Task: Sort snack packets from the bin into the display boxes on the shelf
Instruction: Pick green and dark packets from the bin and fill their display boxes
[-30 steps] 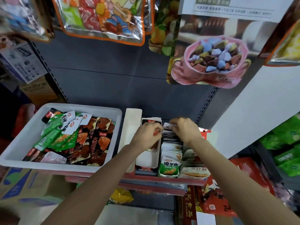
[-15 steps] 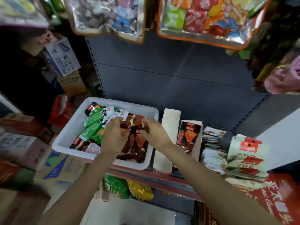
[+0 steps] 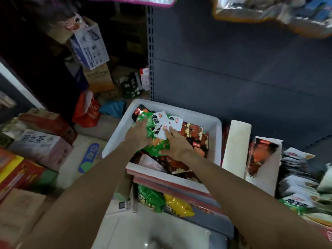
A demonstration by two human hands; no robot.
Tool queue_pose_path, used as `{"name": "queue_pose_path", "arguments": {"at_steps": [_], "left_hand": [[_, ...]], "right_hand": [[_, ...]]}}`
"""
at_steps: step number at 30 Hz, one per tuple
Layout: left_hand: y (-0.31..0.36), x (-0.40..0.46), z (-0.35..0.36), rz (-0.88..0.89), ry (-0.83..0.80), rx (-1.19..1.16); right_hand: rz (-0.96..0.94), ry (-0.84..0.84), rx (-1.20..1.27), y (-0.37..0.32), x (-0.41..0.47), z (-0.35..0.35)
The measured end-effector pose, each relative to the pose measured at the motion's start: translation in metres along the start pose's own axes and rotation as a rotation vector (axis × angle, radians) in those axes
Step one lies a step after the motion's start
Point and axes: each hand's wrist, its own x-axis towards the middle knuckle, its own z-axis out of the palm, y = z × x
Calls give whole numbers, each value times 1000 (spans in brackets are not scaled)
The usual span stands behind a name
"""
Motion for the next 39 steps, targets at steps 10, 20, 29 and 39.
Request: {"name": "queue_pose_path", "arguments": {"at_steps": [10,20,29,39], "left_hand": [[10,-28,0,155,355,125],[114,-61,3,423,117,-544],[281,-79,61,298,-173,-632],[378,-95,107,345,-151,-499]], "right_hand": [[56,103,533,5,4,-7],[184,511,1466,75,-78,-45],[137,984,1246,211,-183,-108],[116,1140,1147,305,-248,-123]]}}
